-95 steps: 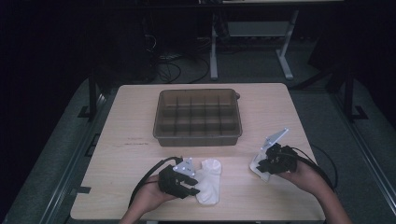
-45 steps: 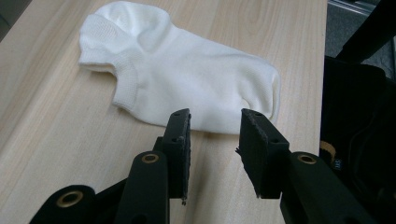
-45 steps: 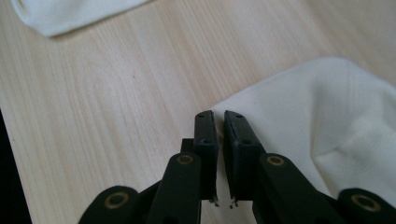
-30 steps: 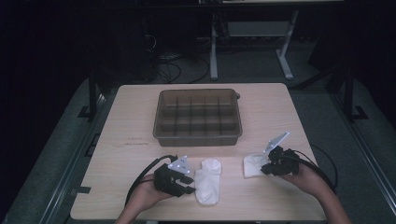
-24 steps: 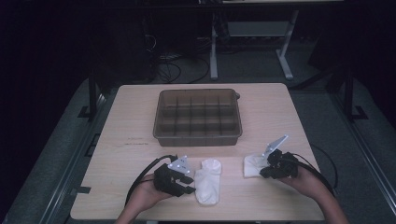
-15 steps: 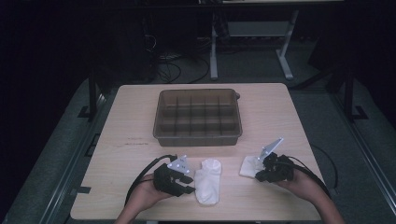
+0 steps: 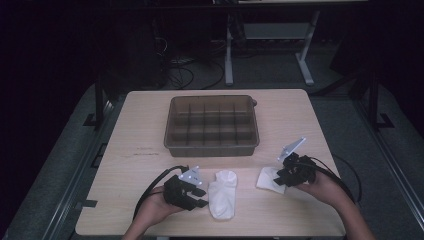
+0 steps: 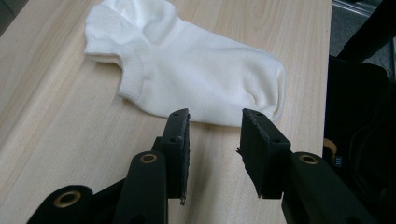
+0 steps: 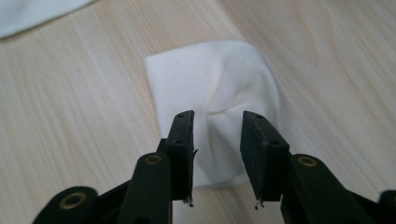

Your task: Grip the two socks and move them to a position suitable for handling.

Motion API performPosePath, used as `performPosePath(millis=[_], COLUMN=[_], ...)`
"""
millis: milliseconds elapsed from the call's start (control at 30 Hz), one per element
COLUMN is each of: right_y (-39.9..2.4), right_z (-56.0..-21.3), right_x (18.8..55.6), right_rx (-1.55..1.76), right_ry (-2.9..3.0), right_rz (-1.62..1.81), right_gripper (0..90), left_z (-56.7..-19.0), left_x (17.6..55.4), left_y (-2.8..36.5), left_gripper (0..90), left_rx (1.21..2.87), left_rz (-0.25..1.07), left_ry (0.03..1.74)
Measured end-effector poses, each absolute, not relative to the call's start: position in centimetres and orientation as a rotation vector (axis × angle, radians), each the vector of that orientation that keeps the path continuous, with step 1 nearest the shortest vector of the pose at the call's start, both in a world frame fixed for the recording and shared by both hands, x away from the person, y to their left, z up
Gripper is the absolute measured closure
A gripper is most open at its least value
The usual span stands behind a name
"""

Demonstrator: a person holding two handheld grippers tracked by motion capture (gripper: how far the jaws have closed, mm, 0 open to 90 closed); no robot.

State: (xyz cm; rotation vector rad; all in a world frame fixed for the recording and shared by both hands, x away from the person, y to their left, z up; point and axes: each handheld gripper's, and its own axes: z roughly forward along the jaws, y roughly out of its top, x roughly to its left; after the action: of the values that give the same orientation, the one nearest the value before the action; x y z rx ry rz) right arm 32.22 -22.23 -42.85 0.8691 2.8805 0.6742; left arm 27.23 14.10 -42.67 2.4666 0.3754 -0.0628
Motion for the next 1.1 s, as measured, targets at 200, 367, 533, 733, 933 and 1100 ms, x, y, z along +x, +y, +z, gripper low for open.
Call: performPosePath(millis=[200, 367, 533, 733, 933, 1100], right_y=[-22.3, -22.1, -22.0, -21.5, -21.2, -21.2], right_z=[-43.6, -44.1, -44.3, -44.3, -44.2, -44.2], right_x=[32.5, 32.5, 32.2, 32.0, 32.0, 32.0], right_rx=[0.871, 0.865, 0.836, 0.822, 0.816, 0.828], right_ry=[2.893, 2.902, 2.886, 2.873, 2.875, 2.873], right_rz=[0.650, 0.631, 0.607, 0.559, 0.545, 0.553], right_gripper=[59.2, 57.9, 59.8, 63.7, 73.9, 78.7], left_z=[-42.7, -42.7, -42.7, -42.6, -42.5, -42.4], left_x=[27.3, 27.3, 27.4, 27.3, 27.4, 27.5], left_y=[14.2, 14.3, 14.3, 14.4, 14.5, 14.7], left_gripper=[62.7, 62.7, 62.7, 62.7, 62.7, 62.7], left_rx=[2.463, 2.462, 2.461, 2.454, 2.452, 2.447], left_rz=[-0.065, -0.067, -0.069, -0.064, -0.060, -0.055], left_ry=[0.377, 0.385, 0.386, 0.389, 0.392, 0.395])
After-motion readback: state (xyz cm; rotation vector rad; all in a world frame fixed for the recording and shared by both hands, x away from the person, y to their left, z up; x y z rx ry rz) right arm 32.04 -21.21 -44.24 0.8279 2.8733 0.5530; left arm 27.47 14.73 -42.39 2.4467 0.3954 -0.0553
